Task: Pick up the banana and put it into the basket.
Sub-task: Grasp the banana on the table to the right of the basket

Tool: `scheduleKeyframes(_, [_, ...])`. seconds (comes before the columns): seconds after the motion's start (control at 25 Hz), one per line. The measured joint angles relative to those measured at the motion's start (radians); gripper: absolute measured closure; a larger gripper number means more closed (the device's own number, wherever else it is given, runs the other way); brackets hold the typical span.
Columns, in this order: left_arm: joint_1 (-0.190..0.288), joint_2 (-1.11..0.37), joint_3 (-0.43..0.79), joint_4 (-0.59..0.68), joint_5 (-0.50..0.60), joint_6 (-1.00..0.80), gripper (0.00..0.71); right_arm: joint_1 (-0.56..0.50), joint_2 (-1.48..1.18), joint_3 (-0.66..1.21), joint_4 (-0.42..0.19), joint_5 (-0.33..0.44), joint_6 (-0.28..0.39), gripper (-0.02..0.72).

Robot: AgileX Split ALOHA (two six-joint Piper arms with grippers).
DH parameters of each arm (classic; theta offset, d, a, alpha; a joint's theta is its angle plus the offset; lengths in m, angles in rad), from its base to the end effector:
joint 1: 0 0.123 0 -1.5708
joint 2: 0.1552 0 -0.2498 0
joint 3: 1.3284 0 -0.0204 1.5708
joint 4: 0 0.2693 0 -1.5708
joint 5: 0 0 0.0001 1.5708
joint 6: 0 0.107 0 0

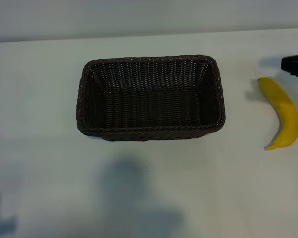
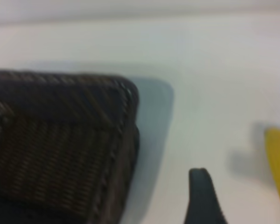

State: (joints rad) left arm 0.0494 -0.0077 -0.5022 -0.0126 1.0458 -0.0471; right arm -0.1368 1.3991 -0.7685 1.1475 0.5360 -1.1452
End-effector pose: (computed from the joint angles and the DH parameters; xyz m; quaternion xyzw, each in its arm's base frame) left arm 0.0605 0.0018 0.2815 -0.0406 0.8457 -0.0057 0.5321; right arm 0.3080 0.0080 0.1842 -0.0563 0.8994 0.1843 0.3924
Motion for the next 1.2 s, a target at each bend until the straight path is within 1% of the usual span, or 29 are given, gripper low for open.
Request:
scheduleKeyframes(0.08, [0.0, 0.0, 0.0, 0.0, 0.0, 0.0, 0.139, 0.0, 0.037, -0.022, -0.067, 0.011, 0.064, 0.242])
scheduleKeyframes(0.16, [0.0, 0.0, 0.0, 0.0, 0.0, 0.0, 0.139, 0.0, 0.073, -0.05, -0.149, 0.037, 0.136, 0.228])
scheduleKeyframes(0.24, [0.0, 0.0, 0.0, 0.0, 0.0, 0.0, 0.139, 0.002, 0.11, -0.083, -0.225, 0.057, 0.222, 0.217])
scheduleKeyframes(0.36, [0.0, 0.0, 0.0, 0.0, 0.0, 0.0, 0.139, 0.019, 0.158, -0.141, -0.365, 0.073, 0.347, 0.203])
scheduleKeyframes(0.52, [0.0, 0.0, 0.0, 0.0, 0.0, 0.0, 0.139, 0.074, 0.224, -0.222, -0.57, 0.128, 0.535, 0.2])
scheduleKeyframes(0.6, [0.0, 0.0, 0.0, 0.0, 0.0, 0.0, 0.139, 0.105, 0.258, -0.261, -0.677, 0.137, 0.624, 0.2])
scheduleKeyframes(0.64, [0.0, 0.0, 0.0, 0.0, 0.0, 0.0, 0.139, 0.117, 0.276, -0.278, -0.719, 0.138, 0.666, 0.2])
scheduleKeyframes(0.72, [0.0, 0.0, 0.0, 0.0, 0.0, 0.0, 0.139, 0.142, 0.309, -0.303, -0.808, 0.141, 0.728, 0.192])
scheduleKeyframes(0.76, [0.0, 0.0, 0.0, 0.0, 0.0, 0.0, 0.139, 0.153, 0.322, -0.312, -0.843, 0.141, 0.755, 0.185])
scheduleKeyframes(0.84, [0.0, 0.0, 0.0, 0.0, 0.0, 0.0, 0.139, 0.168, 0.35, -0.324, -0.891, 0.141, 0.796, 0.163])
scheduleKeyframes(0.92, [0.0, 0.0, 0.0, 0.0, 0.0, 0.0, 0.139, 0.175, 0.372, -0.332, -0.925, 0.137, 0.818, 0.133])
scheduleKeyframes(1.04, [0.0, 0.0, 0.0, 0.0, 0.0, 0.0, 0.139, 0.175, 0.401, -0.337, -0.947, 0.118, 0.828, 0.105])
scheduleKeyframes(1.2, [0.0, 0.0, 0.001, 0.0, 0.0, 0.0, 0.139, 0.175, 0.431, -0.337, -0.968, 0.084, 0.828, 0.099])
